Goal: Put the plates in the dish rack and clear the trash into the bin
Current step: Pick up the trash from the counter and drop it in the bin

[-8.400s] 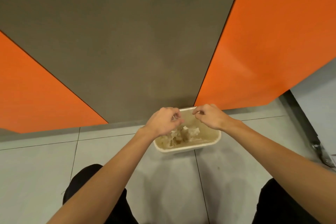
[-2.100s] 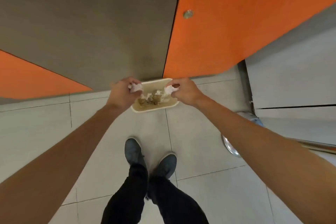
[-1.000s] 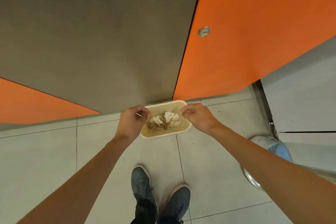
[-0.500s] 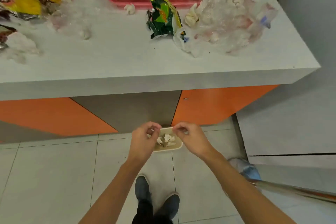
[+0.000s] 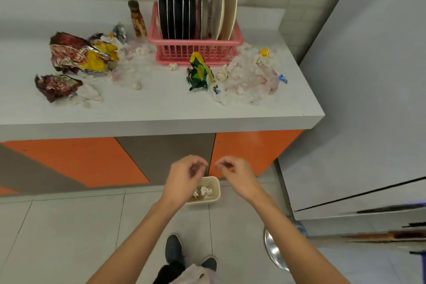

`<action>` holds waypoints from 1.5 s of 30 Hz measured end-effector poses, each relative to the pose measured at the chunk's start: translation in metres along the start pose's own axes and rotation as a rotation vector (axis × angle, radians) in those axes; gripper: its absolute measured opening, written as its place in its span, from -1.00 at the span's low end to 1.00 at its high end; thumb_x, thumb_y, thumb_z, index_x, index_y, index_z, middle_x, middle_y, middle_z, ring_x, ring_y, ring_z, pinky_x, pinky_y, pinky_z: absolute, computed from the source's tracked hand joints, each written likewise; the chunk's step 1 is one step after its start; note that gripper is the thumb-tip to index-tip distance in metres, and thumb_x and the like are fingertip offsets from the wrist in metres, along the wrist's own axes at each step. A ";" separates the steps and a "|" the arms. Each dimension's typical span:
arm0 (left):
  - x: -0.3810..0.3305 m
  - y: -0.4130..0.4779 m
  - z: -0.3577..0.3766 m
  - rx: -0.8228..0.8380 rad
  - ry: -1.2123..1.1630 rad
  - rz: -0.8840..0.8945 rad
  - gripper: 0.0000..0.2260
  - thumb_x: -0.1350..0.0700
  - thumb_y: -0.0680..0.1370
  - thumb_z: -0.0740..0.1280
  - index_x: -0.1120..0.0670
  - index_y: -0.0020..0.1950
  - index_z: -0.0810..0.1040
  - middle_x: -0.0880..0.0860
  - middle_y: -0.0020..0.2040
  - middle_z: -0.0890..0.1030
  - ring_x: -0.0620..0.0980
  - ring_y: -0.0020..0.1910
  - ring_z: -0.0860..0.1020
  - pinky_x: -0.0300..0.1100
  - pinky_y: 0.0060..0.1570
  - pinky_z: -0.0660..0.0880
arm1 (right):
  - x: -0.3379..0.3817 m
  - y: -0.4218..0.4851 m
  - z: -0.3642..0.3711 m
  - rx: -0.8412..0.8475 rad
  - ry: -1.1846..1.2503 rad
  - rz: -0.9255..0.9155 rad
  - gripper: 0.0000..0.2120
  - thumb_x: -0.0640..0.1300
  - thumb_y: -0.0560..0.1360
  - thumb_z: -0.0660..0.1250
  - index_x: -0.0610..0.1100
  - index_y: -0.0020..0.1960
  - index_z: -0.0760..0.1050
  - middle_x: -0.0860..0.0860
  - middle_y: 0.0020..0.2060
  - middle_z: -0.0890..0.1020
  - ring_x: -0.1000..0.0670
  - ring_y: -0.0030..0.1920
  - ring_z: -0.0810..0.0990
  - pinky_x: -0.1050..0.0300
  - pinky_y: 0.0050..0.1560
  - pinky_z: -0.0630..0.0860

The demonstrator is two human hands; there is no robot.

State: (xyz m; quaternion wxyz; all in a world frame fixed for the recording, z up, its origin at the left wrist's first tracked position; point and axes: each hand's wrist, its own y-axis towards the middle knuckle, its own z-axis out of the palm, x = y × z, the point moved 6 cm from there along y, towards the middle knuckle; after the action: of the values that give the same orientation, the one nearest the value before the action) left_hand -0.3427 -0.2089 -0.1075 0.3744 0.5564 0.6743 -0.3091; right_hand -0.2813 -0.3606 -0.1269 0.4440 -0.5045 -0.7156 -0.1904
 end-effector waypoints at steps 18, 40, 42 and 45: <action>-0.039 0.042 -0.038 -0.027 0.059 0.136 -0.84 0.20 0.54 0.36 -0.08 -0.05 0.63 -0.21 -0.16 0.62 -0.20 -0.11 0.56 -0.45 -0.15 0.42 | 0.063 0.030 -0.066 0.004 -0.157 -0.189 -0.78 -0.15 0.57 0.29 -0.03 0.19 0.59 0.13 0.06 0.63 0.23 0.04 0.54 0.47 0.00 0.37; 0.003 0.321 -0.046 0.242 0.546 0.337 -0.41 0.05 0.47 0.43 -0.01 0.48 0.34 0.00 0.51 0.25 0.07 0.45 0.24 -0.01 0.31 0.39 | 0.059 0.202 -0.078 0.015 -0.338 0.017 -0.88 -0.13 0.55 0.29 -0.07 0.06 0.56 0.10 -0.03 0.57 0.04 -0.15 0.57 0.38 -0.18 0.41; 0.009 0.346 -0.038 0.272 0.656 0.396 -0.35 -0.05 0.46 0.43 -0.04 0.51 0.29 0.03 0.56 0.15 0.11 0.52 0.10 0.10 0.38 0.33 | 0.056 0.213 -0.073 0.010 -0.341 0.037 -0.87 -0.14 0.55 0.29 -0.08 0.06 0.56 0.11 -0.04 0.56 0.01 -0.11 0.58 0.40 -0.17 0.40; 0.029 0.369 -0.029 0.350 0.735 0.389 -0.35 -0.16 0.46 0.42 -0.06 0.49 0.30 0.02 0.58 0.08 0.16 0.56 -0.02 0.19 0.44 0.19 | 0.051 0.224 -0.064 0.026 -0.337 0.068 -0.87 -0.14 0.55 0.29 -0.08 0.07 0.56 0.10 -0.01 0.57 0.02 -0.09 0.59 0.43 -0.18 0.40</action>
State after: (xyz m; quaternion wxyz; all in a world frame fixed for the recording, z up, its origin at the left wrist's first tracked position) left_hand 0.0122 -0.0994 -0.1173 0.0616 0.8005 0.5831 -0.1243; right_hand -0.0576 -0.2850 -0.0899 0.3305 -0.5473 -0.7649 -0.0788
